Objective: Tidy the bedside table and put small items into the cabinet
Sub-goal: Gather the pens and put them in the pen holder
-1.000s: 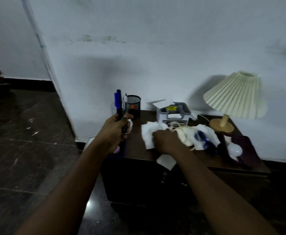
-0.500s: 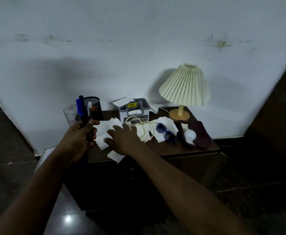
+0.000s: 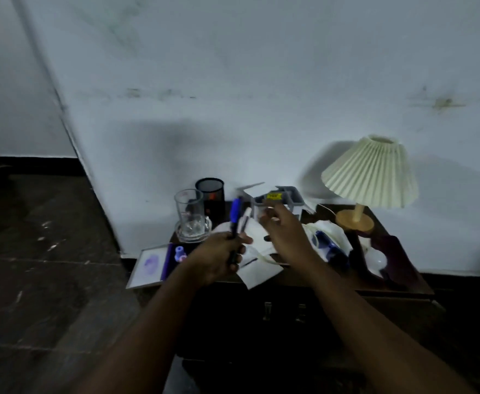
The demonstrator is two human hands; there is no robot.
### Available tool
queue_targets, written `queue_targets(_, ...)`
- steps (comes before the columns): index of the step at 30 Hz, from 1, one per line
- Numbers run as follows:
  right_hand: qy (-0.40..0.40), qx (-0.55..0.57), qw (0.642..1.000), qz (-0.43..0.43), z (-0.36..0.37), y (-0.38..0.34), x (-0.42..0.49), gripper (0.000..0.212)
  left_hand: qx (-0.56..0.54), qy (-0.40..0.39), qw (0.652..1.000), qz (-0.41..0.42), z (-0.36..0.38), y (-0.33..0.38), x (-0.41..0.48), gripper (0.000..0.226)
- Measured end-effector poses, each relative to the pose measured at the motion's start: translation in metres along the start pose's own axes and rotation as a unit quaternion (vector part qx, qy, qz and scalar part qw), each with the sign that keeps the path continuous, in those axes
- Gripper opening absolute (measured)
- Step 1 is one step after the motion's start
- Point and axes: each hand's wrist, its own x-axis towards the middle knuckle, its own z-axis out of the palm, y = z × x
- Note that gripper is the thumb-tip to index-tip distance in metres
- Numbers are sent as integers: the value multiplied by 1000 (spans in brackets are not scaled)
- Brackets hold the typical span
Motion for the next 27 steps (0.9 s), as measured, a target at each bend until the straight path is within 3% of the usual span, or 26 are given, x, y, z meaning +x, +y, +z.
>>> queue_targets(2, -69, 114, 990, 50, -5, -11, 5, 30, 33, -42, 998, -18, 1, -3, 2, 19)
queue_targets(4, -131, 68, 989, 27, -11, -14, 8, 26, 36, -72, 997, -23, -2, -5, 6, 23)
queue_targets(12, -141, 75, 987, 18, 3, -14, 22, 23, 86, -111, 990, -28, -11, -12, 19, 22)
queue_targets(17, -155, 38, 987, -35, -10, -34, 41, 11, 121, -11, 989, 84, -6, -10, 30, 10)
queue_targets(21, -227, -6, 972, -55, -15, -68, 78, 11, 18, 58, 986, 157, -9, -6, 38, 3)
queue_targets(27, -183, -19, 979, -87, 9, -110, 162, 19, -160, 179, 958, 155, -12, 0, 45, 36)
